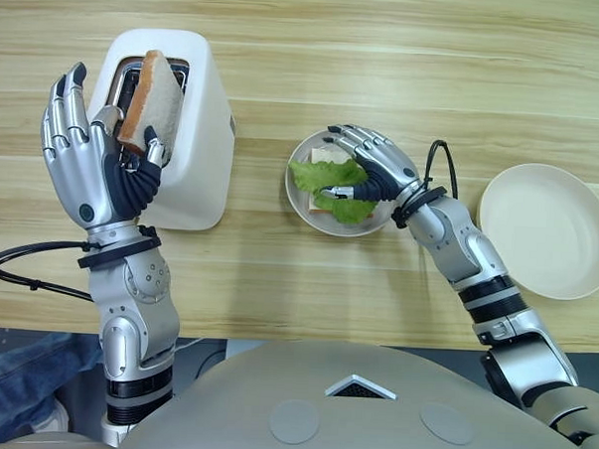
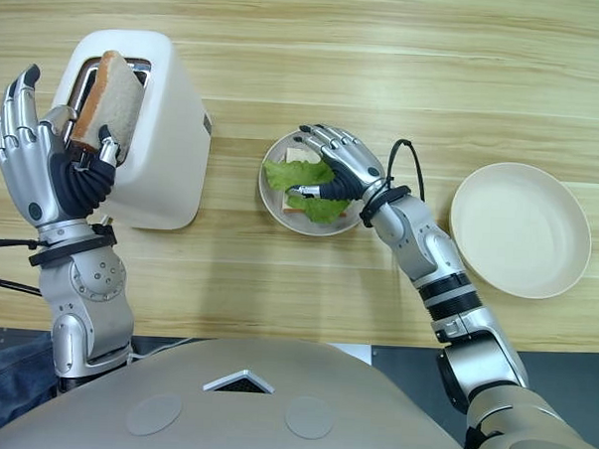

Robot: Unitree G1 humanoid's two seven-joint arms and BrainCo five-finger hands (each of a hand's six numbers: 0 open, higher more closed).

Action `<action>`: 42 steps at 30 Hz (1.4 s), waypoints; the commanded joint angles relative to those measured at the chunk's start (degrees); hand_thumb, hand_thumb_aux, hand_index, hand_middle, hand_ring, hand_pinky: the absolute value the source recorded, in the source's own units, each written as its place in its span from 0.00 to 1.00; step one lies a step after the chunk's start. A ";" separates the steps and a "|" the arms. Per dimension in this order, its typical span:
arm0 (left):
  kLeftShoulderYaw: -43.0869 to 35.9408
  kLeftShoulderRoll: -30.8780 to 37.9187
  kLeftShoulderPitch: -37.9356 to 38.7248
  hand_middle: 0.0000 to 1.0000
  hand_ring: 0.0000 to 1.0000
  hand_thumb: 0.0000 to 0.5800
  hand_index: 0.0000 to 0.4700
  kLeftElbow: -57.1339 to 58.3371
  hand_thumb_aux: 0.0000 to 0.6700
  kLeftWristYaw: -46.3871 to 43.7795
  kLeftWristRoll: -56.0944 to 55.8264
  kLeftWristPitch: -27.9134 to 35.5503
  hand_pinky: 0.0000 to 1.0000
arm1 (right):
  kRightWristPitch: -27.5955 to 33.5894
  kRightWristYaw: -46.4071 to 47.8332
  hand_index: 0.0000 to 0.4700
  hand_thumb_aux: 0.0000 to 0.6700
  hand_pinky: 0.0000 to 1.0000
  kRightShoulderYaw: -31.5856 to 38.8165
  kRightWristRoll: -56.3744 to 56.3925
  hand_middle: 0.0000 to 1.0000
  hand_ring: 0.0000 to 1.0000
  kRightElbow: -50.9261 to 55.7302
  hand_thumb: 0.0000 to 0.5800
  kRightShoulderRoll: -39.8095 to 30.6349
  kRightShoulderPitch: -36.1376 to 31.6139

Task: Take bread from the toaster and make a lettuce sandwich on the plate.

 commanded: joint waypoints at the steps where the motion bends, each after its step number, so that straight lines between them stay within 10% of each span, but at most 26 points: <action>1: -0.51 -0.52 -0.74 0.00 0.00 1.00 1.00 -0.97 1.00 1.68 -1.46 -1.68 0.00 | 0.92 0.48 0.00 0.00 0.00 -2.02 -0.66 0.00 0.00 -2.00 0.00 -2.36 -0.33; 3: -0.31 -0.79 -0.79 0.02 0.02 1.00 1.00 -1.70 1.00 2.90 -1.95 -2.42 0.02 | 1.05 0.49 0.00 0.00 0.00 -2.86 -0.67 0.00 0.00 -2.45 0.00 -3.25 -0.45; 4: -0.03 -0.97 -0.88 0.40 0.40 1.00 1.00 -2.15 1.00 3.50 -2.24 -2.77 0.40 | 1.05 0.55 0.00 0.00 0.00 -3.19 -0.59 0.00 0.00 -2.56 0.00 -3.57 -0.47; 5: 0.25 -1.09 -0.97 1.00 1.00 1.00 1.00 -2.71 1.00 3.97 -2.34 -3.06 1.00 | 1.04 0.58 0.00 0.00 0.00 -3.46 -0.54 0.00 0.00 -2.61 0.00 -3.82 -0.47; 24: -8.83 -10.00 -12.34 1.00 1.00 1.00 1.00 -14.66 1.00 -4.55 -15.37 -5.57 1.00 | -7.57 -7.18 0.04 0.04 0.00 -1.89 -8.39 0.00 0.00 5.45 0.08 -12.14 -2.03; 27: -13.77 -12.10 -12.23 1.00 1.00 1.00 1.00 -10.83 1.00 -6.44 -19.93 -5.70 1.00 | -8.30 -8.39 0.51 0.51 0.00 -0.98 -9.26 0.00 0.00 6.92 0.76 -11.90 -2.60; 29: -15.94 -12.44 -11.68 1.00 1.00 1.00 1.00 -8.52 1.00 -6.51 -21.05 -6.26 1.00 | -8.86 -9.10 0.65 0.65 0.00 -0.66 -9.43 0.00 0.00 7.77 0.88 -11.56 -3.17; 31: -17.42 -12.47 -11.65 1.00 1.00 1.00 1.00 -6.38 1.00 -6.19 -21.91 -6.62 1.00 | -9.40 -9.87 1.00 1.00 0.00 -0.38 -9.48 0.00 0.00 8.31 1.00 -11.30 -3.70; 42: -19.84 -11.51 -12.90 1.00 1.00 1.00 1.00 4.25 1.00 -2.27 -25.29 -9.61 1.00 | -10.94 -11.50 1.00 1.00 0.00 -0.64 -8.88 0.00 0.00 8.37 1.00 -11.87 -3.91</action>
